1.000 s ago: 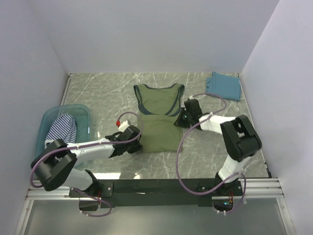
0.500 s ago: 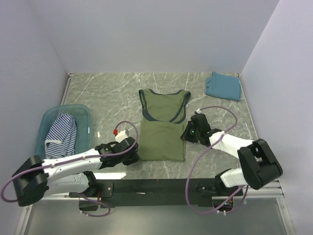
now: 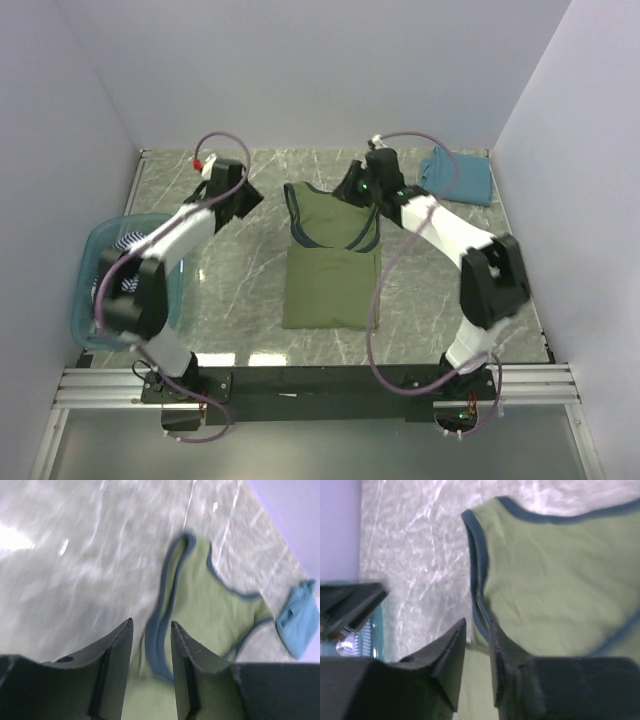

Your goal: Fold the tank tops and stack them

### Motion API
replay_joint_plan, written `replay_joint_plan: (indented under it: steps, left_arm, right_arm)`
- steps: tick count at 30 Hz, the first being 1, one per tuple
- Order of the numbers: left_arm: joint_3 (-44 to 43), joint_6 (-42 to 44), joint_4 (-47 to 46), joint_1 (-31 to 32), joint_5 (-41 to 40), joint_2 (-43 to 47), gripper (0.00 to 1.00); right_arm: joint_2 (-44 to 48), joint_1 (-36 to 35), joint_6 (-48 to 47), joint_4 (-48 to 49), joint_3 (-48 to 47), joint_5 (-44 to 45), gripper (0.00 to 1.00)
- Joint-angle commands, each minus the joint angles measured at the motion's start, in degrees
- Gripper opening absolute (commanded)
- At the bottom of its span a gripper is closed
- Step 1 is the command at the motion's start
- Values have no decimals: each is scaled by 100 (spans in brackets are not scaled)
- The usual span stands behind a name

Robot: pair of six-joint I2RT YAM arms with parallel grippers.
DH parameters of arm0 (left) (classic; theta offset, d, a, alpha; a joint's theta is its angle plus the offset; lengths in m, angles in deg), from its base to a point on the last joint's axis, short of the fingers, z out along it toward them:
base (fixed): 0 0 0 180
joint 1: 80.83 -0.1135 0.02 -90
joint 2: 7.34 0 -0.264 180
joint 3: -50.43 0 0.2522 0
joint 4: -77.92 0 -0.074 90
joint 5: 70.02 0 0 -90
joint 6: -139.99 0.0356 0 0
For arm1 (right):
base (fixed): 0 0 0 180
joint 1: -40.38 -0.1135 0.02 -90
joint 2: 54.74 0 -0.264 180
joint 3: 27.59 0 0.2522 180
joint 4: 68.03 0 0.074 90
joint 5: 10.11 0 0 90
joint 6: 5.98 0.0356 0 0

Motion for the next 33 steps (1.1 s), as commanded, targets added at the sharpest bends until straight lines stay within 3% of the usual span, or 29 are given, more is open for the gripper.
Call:
replay_joint_plan:
  steps: [1, 6, 12, 22, 30, 33]
  left_arm:
    - [-1015, 803, -765, -323, 827, -1217, 43]
    - [-2624, 1119, -976, -657, 1488, -3052, 43]
    - [-3854, 1146, -986, -807, 2208, -4285, 41]
    - [-4155, 1006, -871, -561, 2692, -4753, 31]
    - [-4190, 813, -967, -394, 2956, -4894, 18]
    - [-4164, 716, -1081, -359, 2974, -4789, 18]
  right_arm:
    - [-1041, 67, -112, -54, -1013, -564, 31]
    - [-2674, 128, 213, -36, -2509, -1329, 22]
    - [-3845, 225, 943, 439, -3644, -1699, 19]
    - [-5173, 251, 1374, -87, -5270, -1699, 15]
    - [-5692, 260, 1655, -79, -5789, -1778, 12]
    - [-5833, 286, 1804, 166, -5869, -1953, 12]
